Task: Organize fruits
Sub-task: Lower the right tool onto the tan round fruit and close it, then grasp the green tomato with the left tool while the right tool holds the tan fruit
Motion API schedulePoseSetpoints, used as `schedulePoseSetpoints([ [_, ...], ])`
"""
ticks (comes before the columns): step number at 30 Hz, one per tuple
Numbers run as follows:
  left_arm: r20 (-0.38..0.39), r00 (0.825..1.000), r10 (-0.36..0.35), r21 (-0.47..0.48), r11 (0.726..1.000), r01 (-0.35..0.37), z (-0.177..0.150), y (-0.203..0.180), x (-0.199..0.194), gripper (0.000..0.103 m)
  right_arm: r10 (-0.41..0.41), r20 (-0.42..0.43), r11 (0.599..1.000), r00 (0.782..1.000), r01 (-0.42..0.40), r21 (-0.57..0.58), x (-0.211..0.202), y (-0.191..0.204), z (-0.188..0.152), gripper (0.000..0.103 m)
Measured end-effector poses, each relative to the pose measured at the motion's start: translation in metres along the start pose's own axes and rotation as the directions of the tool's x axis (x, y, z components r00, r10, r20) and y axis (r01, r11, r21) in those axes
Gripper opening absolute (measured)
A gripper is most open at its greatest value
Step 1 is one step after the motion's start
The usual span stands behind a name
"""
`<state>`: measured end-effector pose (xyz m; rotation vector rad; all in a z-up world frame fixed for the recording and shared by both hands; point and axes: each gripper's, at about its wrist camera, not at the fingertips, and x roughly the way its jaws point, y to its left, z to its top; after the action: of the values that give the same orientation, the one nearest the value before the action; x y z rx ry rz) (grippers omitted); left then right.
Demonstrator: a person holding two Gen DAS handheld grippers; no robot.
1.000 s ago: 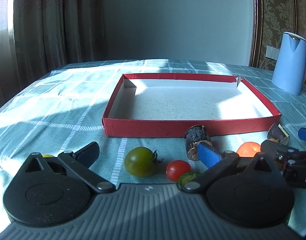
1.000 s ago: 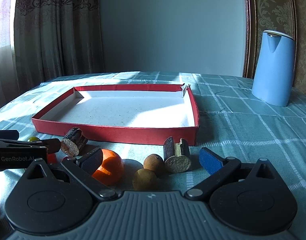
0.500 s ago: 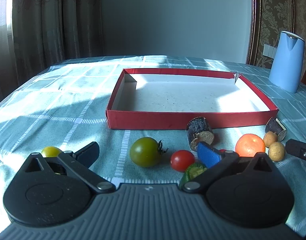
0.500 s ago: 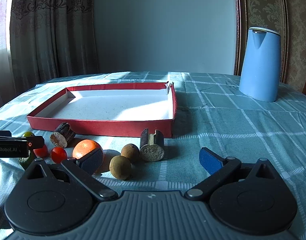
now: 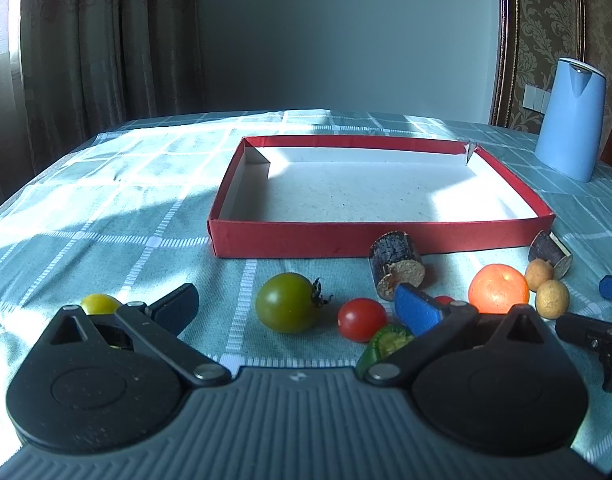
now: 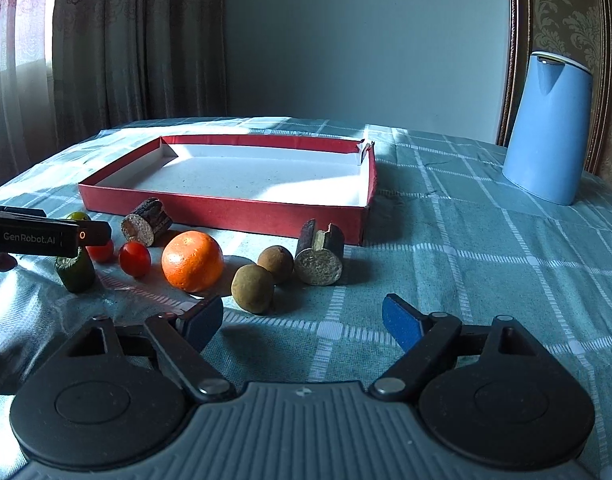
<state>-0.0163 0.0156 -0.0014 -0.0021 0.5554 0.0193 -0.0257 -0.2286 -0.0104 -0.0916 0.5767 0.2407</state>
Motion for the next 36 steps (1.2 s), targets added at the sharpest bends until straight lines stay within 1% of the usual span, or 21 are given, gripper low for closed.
schedulePoseSetpoints([
  [2, 0.0, 1.0, -0.001, 0.0, 1.0, 0.001, 0.0, 0.0, 0.0, 0.103, 0.021, -0.034, 1.0, 0.999, -0.022, -0.021, 0.011, 0.008, 0.004, 0.062],
  [4, 0.0, 1.0, -0.001, 0.0, 1.0, 0.001, 0.0, 0.0, 0.0, 0.103, 0.029, -0.049, 0.999, 0.998, -0.03, -0.024, 0.018, 0.011, 0.008, 0.054],
  [5, -0.001, 1.0, -0.001, 0.0, 1.0, 0.001, 0.0, 0.0, 0.0, 0.103, 0.036, -0.056, 0.999, 0.998, -0.037, -0.024, 0.021, 0.012, 0.01, 0.047],
  [6, -0.001, 1.0, 0.0, -0.001, 1.0, 0.0, 0.0, 0.0, 0.0, 0.103, 0.047, -0.061, 0.999, 0.997, -0.048, -0.021, 0.024, 0.013, 0.012, 0.042],
  [7, -0.001, 1.0, -0.001, -0.002, 1.0, 0.001, 0.0, 0.001, 0.0, 0.103, 0.052, -0.065, 0.998, 0.997, -0.053, -0.02, 0.028, 0.015, 0.014, 0.042],
  [8, -0.002, 1.0, 0.0, -0.004, 1.0, 0.0, 0.0, 0.001, 0.0, 0.103, 0.05, -0.066, 0.998, 0.997, -0.052, -0.022, 0.029, 0.017, 0.014, 0.038],
  [9, -0.003, 1.0, 0.0, -0.006, 1.0, 0.0, 0.0, 0.001, 0.0, 0.103, 0.055, -0.065, 0.998, 0.996, -0.057, -0.027, 0.03, 0.018, 0.014, 0.03],
  [11, -0.006, 1.0, 0.0, -0.012, 1.0, -0.001, 0.001, 0.002, 0.001, 0.103, 0.082, -0.061, 0.996, 0.995, -0.083, -0.025, 0.03, 0.019, 0.014, 0.025],
  [14, -0.005, 1.0, 0.0, -0.018, 1.0, 0.0, 0.0, 0.006, 0.0, 0.103, 0.096, -0.061, 0.995, 0.994, -0.096, -0.002, 0.029, 0.015, 0.014, 0.025],
  [17, 0.033, 0.999, 0.013, -0.012, 1.0, -0.012, -0.004, 0.016, -0.013, 0.103, 0.11, -0.054, 0.994, 0.992, -0.109, 0.016, 0.027, 0.011, 0.013, 0.025],
  [20, 0.053, 0.997, 0.058, 0.02, 0.998, -0.059, -0.011, 0.035, -0.031, 0.103, 0.124, -0.049, 0.992, 0.991, -0.123, 0.017, 0.025, 0.01, 0.012, 0.025],
  [23, 0.038, 0.996, 0.078, 0.043, 0.996, -0.079, -0.02, 0.049, -0.04, 0.103, 0.121, -0.05, 0.993, 0.991, -0.121, 0.01, 0.025, 0.011, 0.011, 0.025],
  [25, 0.025, 0.996, 0.086, 0.065, 0.994, -0.088, -0.025, 0.052, -0.041, 0.103, 0.121, -0.049, 0.993, 0.991, -0.121, 0.006, 0.024, 0.012, 0.011, 0.025],
  [26, 0.016, 0.995, 0.101, 0.073, 0.992, -0.102, -0.028, 0.053, -0.04, 0.103, 0.119, -0.049, 0.993, 0.992, -0.119, 0.002, 0.024, 0.013, 0.011, 0.025],
  [27, 0.01, 0.994, 0.113, 0.069, 0.991, -0.114, -0.029, 0.054, -0.039, 0.103, 0.119, -0.049, 0.993, 0.992, -0.119, 0.001, 0.024, 0.013, 0.011, 0.025],
  [29, 0.008, 0.993, 0.114, 0.053, 0.992, -0.114, -0.027, 0.058, -0.039, 0.103, 0.12, -0.05, 0.993, 0.992, -0.12, 0.002, 0.024, 0.013, 0.011, 0.025],
  [31, 0.009, 0.993, 0.114, 0.012, 0.993, -0.114, -0.023, 0.066, -0.038, 0.103, 0.12, -0.051, 0.993, 0.992, -0.12, 0.002, 0.024, 0.013, 0.01, 0.025],
  [33, 0.0, 0.985, 0.171, -0.018, 0.985, -0.171, -0.015, 0.077, -0.033, 0.103, 0.119, -0.051, 0.993, 0.992, -0.119, 0.001, 0.023, 0.013, 0.01, 0.025],
  [34, -0.004, 0.982, 0.189, -0.029, 0.982, -0.189, -0.013, 0.081, -0.03, 0.103, 0.12, -0.051, 0.993, 0.991, -0.12, 0.001, 0.023, 0.013, 0.01, 0.025],
  [35, -0.024, 0.978, 0.205, -0.044, 0.978, -0.206, -0.009, 0.086, -0.024, 0.103, 0.12, -0.05, 0.993, 0.992, -0.12, 0.001, 0.023, 0.013, 0.01, 0.025],
  [36, -0.065, 0.975, 0.214, -0.058, 0.974, -0.218, -0.006, 0.094, -0.016, 0.103, 0.12, -0.051, 0.993, 0.992, -0.12, 0.001, 0.023, 0.013, 0.01, 0.025],
])
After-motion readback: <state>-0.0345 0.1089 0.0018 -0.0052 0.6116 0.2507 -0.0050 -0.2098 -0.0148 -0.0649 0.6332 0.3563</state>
